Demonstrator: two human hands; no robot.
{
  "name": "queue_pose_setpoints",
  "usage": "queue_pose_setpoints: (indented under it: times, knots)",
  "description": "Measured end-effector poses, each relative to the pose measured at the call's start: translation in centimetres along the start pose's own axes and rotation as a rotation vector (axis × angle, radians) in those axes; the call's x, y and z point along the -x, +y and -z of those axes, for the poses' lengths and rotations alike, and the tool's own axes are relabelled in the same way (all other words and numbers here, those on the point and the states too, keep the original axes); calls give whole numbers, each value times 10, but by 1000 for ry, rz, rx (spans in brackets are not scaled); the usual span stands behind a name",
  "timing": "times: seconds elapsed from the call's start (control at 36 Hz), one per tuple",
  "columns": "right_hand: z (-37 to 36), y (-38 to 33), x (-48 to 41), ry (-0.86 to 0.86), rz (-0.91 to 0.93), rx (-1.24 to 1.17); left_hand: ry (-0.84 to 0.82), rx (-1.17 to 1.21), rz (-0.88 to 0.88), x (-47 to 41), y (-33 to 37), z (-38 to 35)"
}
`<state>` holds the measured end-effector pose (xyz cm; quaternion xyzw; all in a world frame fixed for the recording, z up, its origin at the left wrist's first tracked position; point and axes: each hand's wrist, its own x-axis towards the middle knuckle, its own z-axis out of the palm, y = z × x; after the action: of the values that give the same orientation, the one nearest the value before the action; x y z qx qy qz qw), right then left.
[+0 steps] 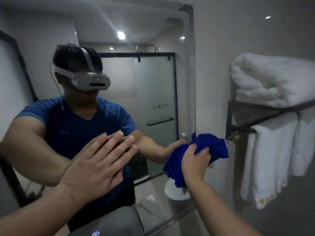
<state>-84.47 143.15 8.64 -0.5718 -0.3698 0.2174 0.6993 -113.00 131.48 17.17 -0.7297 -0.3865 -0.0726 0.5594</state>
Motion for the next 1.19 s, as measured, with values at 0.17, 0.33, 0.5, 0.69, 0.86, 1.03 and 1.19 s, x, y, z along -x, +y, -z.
queue_pose_setpoints:
  times: [0.17,0.33,0.5,0.69,0.86,1.03,1.19]
  knots:
    - [-16,-113,-19,16,70,33,-26,29,8,-3,1,5]
    - [-38,-220,-21,58,550,171,-66,72,8,-1,-1,3]
    - [-57,-225,25,-93,1096,274,-182,152,9,-6,-4,20]
    - [-38,-170,28,-217,1048,369,-207,272,-55,-5,-30,57]
    - [-21,-194,4,-111,846,365,-135,166,125,17,-113,89]
    - [-28,-287,-10,-110,571,291,-80,54,331,26,-181,116]
    - [-56,-353,24,-74,696,399,12,40,463,11,-210,129]
